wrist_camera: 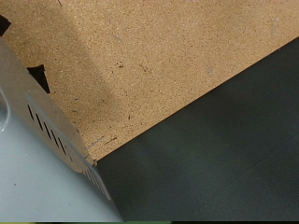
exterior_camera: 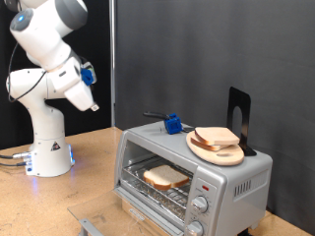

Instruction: Make a piece of toast with the oven

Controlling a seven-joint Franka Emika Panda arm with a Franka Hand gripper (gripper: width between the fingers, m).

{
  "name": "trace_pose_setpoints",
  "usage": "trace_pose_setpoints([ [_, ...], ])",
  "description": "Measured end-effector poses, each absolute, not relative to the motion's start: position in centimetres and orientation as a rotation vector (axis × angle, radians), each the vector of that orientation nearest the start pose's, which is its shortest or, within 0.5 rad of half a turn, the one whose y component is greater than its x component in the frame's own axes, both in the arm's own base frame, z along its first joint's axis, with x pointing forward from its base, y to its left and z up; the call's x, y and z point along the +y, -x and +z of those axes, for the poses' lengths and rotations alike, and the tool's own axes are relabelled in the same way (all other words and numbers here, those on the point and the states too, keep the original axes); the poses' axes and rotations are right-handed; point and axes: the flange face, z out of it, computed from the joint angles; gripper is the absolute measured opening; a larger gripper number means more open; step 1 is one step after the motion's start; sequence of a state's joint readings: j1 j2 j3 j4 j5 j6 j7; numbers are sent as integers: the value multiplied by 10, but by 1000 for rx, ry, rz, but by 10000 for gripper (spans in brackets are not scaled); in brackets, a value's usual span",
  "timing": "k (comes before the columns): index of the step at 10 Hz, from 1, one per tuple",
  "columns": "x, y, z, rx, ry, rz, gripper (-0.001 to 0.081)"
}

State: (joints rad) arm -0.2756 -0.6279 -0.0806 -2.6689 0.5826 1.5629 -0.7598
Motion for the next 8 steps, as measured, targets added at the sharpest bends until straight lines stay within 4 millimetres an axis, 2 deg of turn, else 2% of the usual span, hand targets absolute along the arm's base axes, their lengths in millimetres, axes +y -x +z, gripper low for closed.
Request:
trace_pose_setpoints([
  [2, -46, -302, 419, -317, 2348, 20, 808],
  [3, -45, -302, 419, -186, 2305, -13, 808],
  [6, -72, -292, 410, 173, 2184, -232, 808],
  [7, -79, -287, 412, 252, 2153, -279, 808],
  [8, -77, -287, 413, 219, 2167, -260, 808],
])
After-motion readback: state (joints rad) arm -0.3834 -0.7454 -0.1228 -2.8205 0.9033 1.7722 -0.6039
